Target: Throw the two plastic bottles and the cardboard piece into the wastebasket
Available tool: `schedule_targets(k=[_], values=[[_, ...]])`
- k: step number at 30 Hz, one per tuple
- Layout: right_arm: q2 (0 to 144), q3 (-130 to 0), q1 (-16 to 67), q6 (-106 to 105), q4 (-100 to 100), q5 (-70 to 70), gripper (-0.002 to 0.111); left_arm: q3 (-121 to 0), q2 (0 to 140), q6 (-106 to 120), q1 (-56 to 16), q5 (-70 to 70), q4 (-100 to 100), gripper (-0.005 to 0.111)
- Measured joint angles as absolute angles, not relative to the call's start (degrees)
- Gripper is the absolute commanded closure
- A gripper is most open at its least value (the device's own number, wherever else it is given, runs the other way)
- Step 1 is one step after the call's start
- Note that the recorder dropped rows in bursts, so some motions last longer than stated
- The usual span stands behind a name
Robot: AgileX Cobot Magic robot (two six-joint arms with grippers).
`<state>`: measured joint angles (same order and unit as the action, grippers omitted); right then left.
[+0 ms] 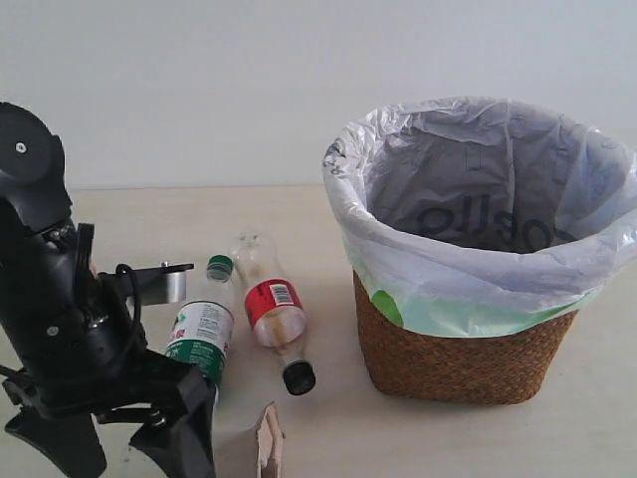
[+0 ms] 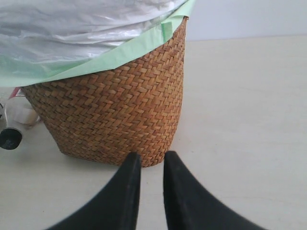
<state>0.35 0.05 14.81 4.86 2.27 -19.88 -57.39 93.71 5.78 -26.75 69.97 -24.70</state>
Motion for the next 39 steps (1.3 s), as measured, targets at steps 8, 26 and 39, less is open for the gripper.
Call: schedule_targets(k=[8,26,39], values=[[0.35,0.05,14.81,4.86,2.27,-19.88,0.095,-55.55,93.71,4.17,-28.00,69.84,-30.08,-0.001],[0.35,0.05,14.81,4.86,2.27,-19.88,0.095,-37.05,86.49,12.28,-33.77,39.16,-46.81,-0.001],[0.35,0.05,14.81,4.86,2.38,-19.88,0.095,-36.60,83.59,12.27,-33.77,33.06,-50.27,-0.001]])
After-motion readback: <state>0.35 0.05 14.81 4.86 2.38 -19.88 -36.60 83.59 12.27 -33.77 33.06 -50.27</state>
